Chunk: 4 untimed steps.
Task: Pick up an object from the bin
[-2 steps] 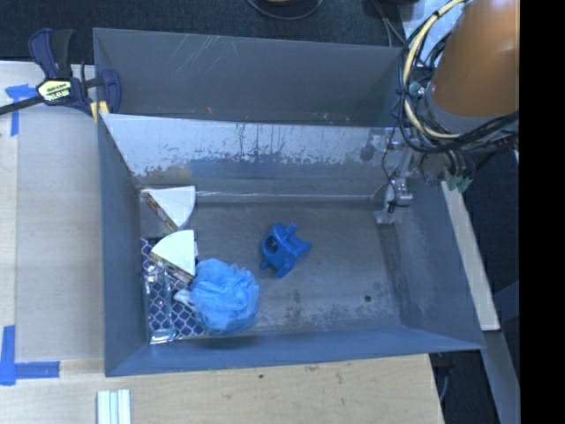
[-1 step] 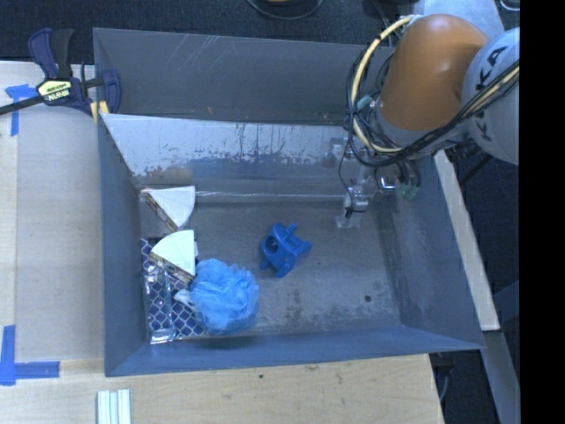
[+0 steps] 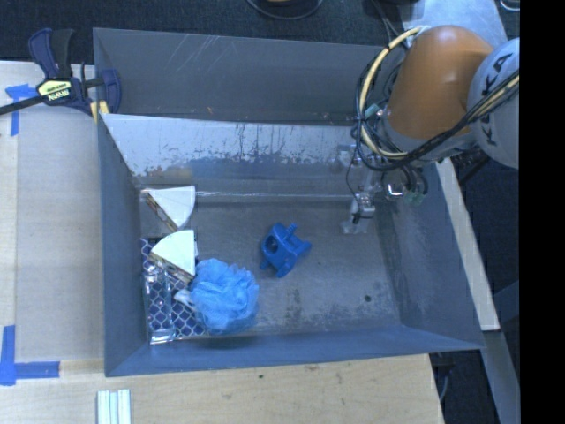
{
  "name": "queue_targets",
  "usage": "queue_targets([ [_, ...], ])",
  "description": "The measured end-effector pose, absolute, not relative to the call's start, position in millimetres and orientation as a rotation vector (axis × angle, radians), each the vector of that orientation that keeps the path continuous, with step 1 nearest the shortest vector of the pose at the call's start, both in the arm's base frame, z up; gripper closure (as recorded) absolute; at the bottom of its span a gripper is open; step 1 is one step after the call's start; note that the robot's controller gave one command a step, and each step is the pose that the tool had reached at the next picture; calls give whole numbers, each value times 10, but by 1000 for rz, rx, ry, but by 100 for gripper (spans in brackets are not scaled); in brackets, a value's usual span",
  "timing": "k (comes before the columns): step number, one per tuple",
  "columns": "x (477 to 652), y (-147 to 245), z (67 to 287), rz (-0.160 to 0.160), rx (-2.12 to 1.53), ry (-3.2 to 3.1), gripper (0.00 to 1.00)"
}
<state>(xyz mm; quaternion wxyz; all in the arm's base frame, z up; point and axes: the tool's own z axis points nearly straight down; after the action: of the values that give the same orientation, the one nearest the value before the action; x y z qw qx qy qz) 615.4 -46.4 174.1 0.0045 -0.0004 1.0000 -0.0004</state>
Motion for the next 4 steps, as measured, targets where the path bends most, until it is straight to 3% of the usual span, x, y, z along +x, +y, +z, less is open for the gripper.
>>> queue_targets([
  [1, 5727, 345, 1311, -1, -45, 3130, 0],
  [2, 6135, 343, 1303, -2, -129, 3126, 0],
  [3, 6141, 490, 868, -5, -642, 3061, 0],
  [4, 6159, 763, 702, -7, -857, 3006, 0],
])
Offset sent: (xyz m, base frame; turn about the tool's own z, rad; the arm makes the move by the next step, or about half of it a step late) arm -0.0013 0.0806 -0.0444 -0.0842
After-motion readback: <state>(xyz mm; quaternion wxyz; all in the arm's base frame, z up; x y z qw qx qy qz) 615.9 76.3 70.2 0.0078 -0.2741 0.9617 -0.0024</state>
